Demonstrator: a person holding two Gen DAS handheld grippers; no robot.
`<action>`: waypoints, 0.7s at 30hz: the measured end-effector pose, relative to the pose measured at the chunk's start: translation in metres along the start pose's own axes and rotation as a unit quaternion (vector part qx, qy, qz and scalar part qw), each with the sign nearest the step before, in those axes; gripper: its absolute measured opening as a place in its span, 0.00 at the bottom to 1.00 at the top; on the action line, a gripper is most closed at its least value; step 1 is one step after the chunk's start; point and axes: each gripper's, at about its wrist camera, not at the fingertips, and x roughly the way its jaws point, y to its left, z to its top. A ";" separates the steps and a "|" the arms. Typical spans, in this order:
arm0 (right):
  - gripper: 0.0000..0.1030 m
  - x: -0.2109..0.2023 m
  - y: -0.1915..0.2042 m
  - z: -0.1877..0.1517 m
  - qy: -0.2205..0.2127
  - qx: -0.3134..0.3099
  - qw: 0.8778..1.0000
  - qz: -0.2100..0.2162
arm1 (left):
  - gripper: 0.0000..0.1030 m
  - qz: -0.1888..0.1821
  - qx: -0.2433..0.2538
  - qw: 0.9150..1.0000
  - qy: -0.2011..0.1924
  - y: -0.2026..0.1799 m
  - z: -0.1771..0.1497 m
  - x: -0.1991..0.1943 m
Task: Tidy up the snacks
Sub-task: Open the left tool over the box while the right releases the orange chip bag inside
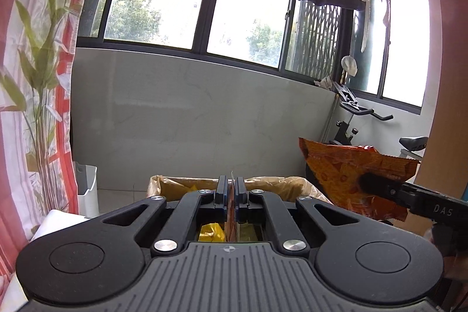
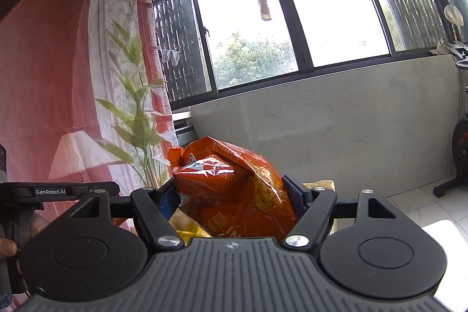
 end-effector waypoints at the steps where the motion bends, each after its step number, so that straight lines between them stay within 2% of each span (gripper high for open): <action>1: 0.71 0.012 -0.001 -0.001 0.004 -0.005 1.000 -0.003 | 0.05 0.002 0.003 1.000 0.001 -0.002 0.002 0.010; 5: 0.71 0.061 -0.009 -0.014 0.035 -0.016 0.999 -0.021 | 0.05 0.007 -0.001 1.000 0.018 -0.011 0.009 0.055; 9: 0.72 0.090 -0.014 -0.025 0.055 -0.027 0.997 -0.040 | 0.05 0.012 0.003 1.000 0.022 -0.016 0.012 0.088; 11: 0.74 0.100 -0.016 -0.030 0.072 -0.031 0.996 -0.046 | 0.07 0.001 -0.003 1.000 0.027 -0.016 0.010 0.102; 12: 0.75 0.103 -0.018 -0.032 0.082 -0.031 0.995 -0.047 | 0.13 0.002 -0.006 0.999 0.038 -0.015 0.008 0.109; 13: 0.75 0.105 -0.019 -0.034 0.090 -0.032 0.994 -0.048 | 0.35 0.013 -0.005 0.999 0.053 -0.014 0.005 0.115; 15: 0.84 0.103 -0.021 -0.037 0.099 -0.035 0.993 -0.048 | 0.69 0.045 0.001 0.997 0.067 -0.012 -0.002 0.119; 17: 0.89 0.097 -0.021 -0.038 0.097 -0.039 0.993 -0.048 | 0.71 0.047 0.005 0.997 0.058 -0.005 -0.009 0.113; 21: 0.92 0.082 -0.023 -0.038 0.096 -0.051 0.993 -0.053 | 0.71 0.048 0.001 0.996 0.080 0.005 -0.017 0.098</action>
